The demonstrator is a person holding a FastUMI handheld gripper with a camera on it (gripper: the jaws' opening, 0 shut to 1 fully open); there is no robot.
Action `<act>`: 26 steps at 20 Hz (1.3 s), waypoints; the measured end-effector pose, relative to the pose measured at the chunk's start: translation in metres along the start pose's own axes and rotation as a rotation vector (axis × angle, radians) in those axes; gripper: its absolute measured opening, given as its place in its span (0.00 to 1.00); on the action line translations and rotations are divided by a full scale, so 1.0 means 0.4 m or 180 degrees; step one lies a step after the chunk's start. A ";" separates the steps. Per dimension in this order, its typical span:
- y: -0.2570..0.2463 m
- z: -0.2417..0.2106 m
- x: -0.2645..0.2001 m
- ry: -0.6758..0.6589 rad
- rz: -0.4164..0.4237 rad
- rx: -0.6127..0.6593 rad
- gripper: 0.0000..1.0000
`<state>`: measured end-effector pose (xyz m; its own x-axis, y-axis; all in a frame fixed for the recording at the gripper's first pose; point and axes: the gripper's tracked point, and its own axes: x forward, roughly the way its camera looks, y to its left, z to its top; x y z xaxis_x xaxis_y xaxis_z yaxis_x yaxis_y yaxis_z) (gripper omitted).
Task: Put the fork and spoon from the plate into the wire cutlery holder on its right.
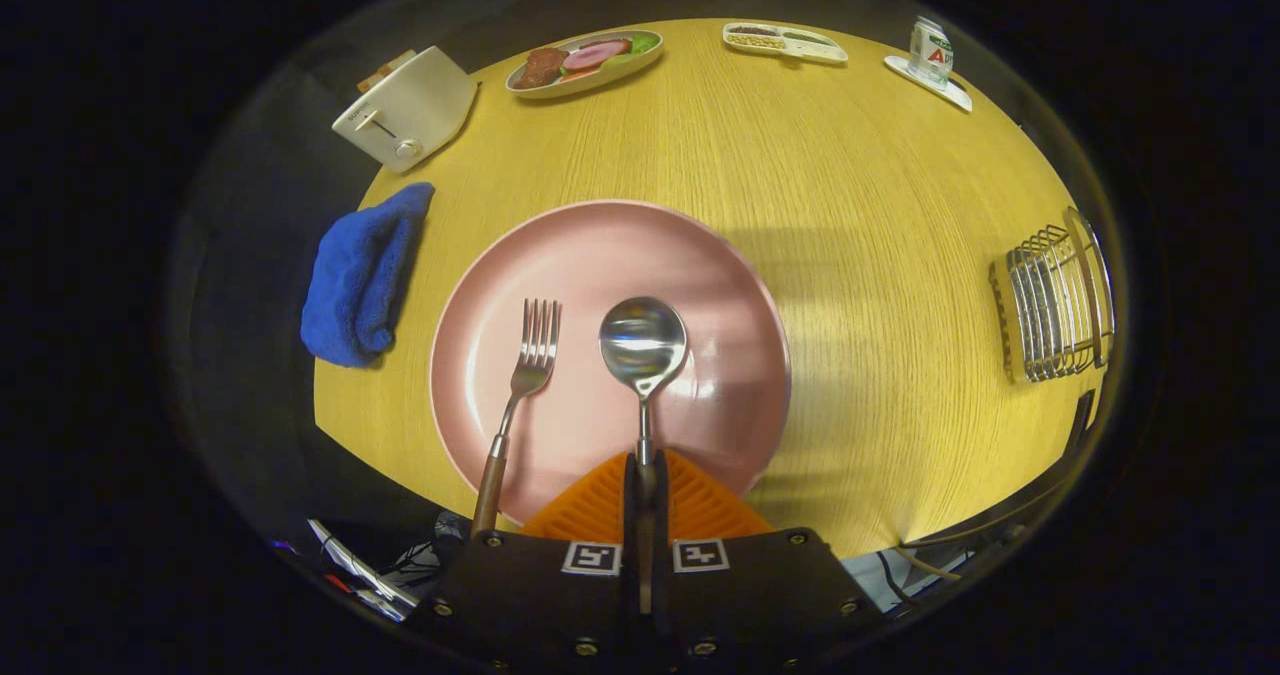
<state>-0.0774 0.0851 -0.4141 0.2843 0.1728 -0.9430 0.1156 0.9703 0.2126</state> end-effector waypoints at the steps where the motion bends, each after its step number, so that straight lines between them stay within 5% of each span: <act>1: 0.000 0.008 -0.007 -0.0032 0.0013 0.0006 0.05; 11: -0.058 0.113 -0.122 -0.0424 0.0076 0.0197 0.05; 18: -0.248 0.221 -0.259 -0.0805 -0.0179 0.0490 0.05; 26: -0.482 0.217 -0.394 -0.0938 -0.0556 0.0669 0.05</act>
<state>-0.0620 -0.1440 -0.2844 0.5003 -0.0773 -0.8624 0.3699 0.9196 0.1322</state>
